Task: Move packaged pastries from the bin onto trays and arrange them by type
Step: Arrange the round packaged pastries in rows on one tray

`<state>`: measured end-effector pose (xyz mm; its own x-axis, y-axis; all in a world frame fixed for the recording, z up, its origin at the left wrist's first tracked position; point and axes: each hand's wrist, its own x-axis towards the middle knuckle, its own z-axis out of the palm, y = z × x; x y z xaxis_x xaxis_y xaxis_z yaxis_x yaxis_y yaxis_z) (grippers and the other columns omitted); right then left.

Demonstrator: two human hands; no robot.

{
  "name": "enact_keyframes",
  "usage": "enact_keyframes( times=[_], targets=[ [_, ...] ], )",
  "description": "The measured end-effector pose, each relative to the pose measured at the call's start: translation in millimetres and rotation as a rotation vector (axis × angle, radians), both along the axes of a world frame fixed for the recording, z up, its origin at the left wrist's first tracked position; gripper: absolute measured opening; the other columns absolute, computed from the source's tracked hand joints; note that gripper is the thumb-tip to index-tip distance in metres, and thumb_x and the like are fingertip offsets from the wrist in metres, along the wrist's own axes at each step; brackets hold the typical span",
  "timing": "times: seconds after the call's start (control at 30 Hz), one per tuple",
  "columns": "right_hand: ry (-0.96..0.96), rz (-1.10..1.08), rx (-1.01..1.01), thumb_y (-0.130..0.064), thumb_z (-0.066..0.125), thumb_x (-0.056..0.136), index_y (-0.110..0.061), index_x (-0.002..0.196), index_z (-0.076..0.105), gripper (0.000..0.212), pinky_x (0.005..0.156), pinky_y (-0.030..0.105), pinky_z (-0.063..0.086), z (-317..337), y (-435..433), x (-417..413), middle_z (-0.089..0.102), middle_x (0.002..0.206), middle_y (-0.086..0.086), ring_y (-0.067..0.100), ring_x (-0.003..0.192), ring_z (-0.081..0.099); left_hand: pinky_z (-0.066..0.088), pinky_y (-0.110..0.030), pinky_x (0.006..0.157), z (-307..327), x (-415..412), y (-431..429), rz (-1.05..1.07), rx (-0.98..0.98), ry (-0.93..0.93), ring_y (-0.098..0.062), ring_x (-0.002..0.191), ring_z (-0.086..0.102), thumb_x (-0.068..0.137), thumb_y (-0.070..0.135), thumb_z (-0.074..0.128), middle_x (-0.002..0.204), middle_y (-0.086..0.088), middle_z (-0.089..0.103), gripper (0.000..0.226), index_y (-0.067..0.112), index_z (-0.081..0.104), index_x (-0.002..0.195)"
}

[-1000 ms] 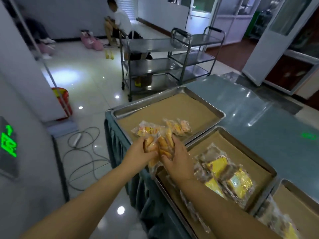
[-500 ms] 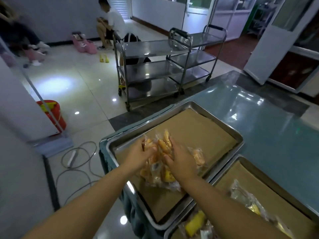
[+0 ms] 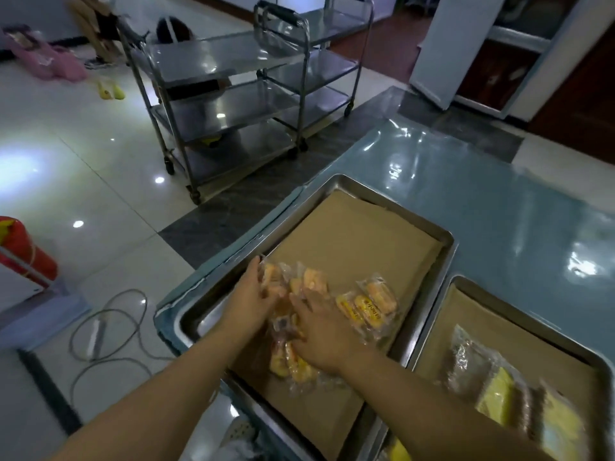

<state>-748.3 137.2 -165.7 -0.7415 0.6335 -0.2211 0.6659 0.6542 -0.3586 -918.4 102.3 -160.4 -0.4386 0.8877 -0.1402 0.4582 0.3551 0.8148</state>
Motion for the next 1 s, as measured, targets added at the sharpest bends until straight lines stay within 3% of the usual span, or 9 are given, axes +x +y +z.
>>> enact_keyframes(
  times=[0.1, 0.2, 0.37, 0.53, 0.67, 0.77, 0.83, 0.9, 1.0],
  targets=[
    [-0.077, -0.035, 0.088, -0.064, 0.033, 0.085, -0.024, 0.148, 0.004, 0.08, 0.115, 0.048, 0.008, -8, 1, -10, 0.011, 0.156, 0.008, 0.028, 0.144, 0.008, 0.032, -0.033, 0.104, -7, -16, 6, -0.173, -0.032, 0.511, -0.018, 0.13, 0.036, 0.081, 0.033, 0.066, 0.136, 0.002, 0.046, 0.065, 0.025, 0.034, 0.137],
    [-0.198, -0.061, 0.143, -0.067, 0.035, 0.087, -0.021, 0.149, -0.001, 0.085, 0.112, 0.042, -0.003, -11, 6, -15, 0.004, 0.158, 0.008, 0.027, 0.145, 0.001, 0.014, -0.036, 0.113, -10, -31, 15, -0.48, -0.062, 0.705, -0.017, 0.14, 0.02, 0.087, 0.043, 0.056, 0.148, 0.002, 0.034, 0.062, 0.024, 0.033, 0.141],
    [-0.282, -0.138, 0.067, -0.073, 0.039, 0.081, -0.024, 0.149, -0.003, 0.094, 0.115, 0.04, 0.0, -7, 11, -18, -0.005, 0.159, 0.005, 0.023, 0.145, -0.006, 0.02, -0.038, 0.111, -14, -46, 31, -0.686, -0.035, 0.682, -0.016, 0.137, 0.025, 0.087, 0.043, 0.055, 0.143, 0.006, 0.039, 0.053, 0.028, 0.038, 0.135],
    [-0.287, -0.26, 0.061, -0.07, 0.046, 0.08, -0.023, 0.149, 0.006, 0.092, 0.115, 0.042, 0.012, 1, 4, -21, 0.005, 0.158, 0.004, 0.024, 0.144, 0.005, 0.019, -0.038, 0.11, -15, -44, 46, -0.769, 0.02, 0.796, -0.017, 0.132, 0.03, 0.086, 0.042, 0.053, 0.137, 0.003, 0.044, 0.051, 0.023, 0.043, 0.132],
    [-0.221, -0.372, 0.044, -0.07, 0.045, 0.079, -0.022, 0.148, 0.013, 0.091, 0.114, 0.04, 0.012, 10, -10, -9, 0.015, 0.157, 0.003, 0.023, 0.143, 0.012, 0.025, -0.038, 0.106, -1, -25, 58, -0.849, 0.153, 0.677, -0.016, 0.132, 0.027, 0.08, 0.029, 0.054, 0.136, 0.005, 0.046, 0.047, 0.023, 0.05, 0.127],
    [-0.123, -0.44, 0.083, -0.054, 0.054, 0.082, -0.019, 0.143, 0.033, 0.073, 0.108, 0.041, 0.028, 28, -24, 10, 0.039, 0.146, 0.008, 0.024, 0.133, 0.034, 0.025, -0.035, 0.107, 12, 2, 69, -0.935, 0.24, 0.593, -0.017, 0.133, 0.026, 0.084, 0.03, 0.055, 0.138, 0.004, 0.045, 0.046, 0.022, 0.05, 0.128],
    [-0.058, -0.49, 0.234, -0.032, 0.068, 0.075, -0.014, 0.123, 0.058, 0.053, 0.091, 0.041, 0.046, 39, -34, 26, 0.061, 0.12, 0.011, 0.029, 0.109, 0.057, 0.022, -0.035, 0.109, 21, 25, 74, -0.988, 0.274, 0.542, -0.019, 0.135, 0.025, 0.085, 0.03, 0.054, 0.139, 0.002, 0.046, 0.045, 0.021, 0.049, 0.129],
    [-0.018, -0.617, 0.276, -0.019, 0.07, 0.072, -0.012, 0.108, 0.067, 0.037, 0.079, 0.039, 0.053, 48, -47, 46, 0.067, 0.105, 0.009, 0.029, 0.094, 0.063, 0.02, -0.035, 0.11, 29, 52, 76, -1.049, 0.302, 0.536, -0.02, 0.135, 0.025, 0.084, 0.029, 0.054, 0.139, 0.0, 0.046, 0.048, 0.02, 0.049, 0.131],
    [-0.047, -0.79, 0.318, -0.019, 0.066, 0.077, -0.014, 0.103, 0.069, 0.026, 0.076, 0.037, 0.052, 61, -70, 84, 0.067, 0.101, 0.006, 0.027, 0.09, 0.062, 0.022, -0.035, 0.109, 41, 91, 73, -1.111, 0.366, 0.509, -0.02, 0.132, 0.029, 0.084, 0.026, 0.056, 0.134, -0.001, 0.05, 0.044, 0.019, 0.053, 0.127]
  ],
)
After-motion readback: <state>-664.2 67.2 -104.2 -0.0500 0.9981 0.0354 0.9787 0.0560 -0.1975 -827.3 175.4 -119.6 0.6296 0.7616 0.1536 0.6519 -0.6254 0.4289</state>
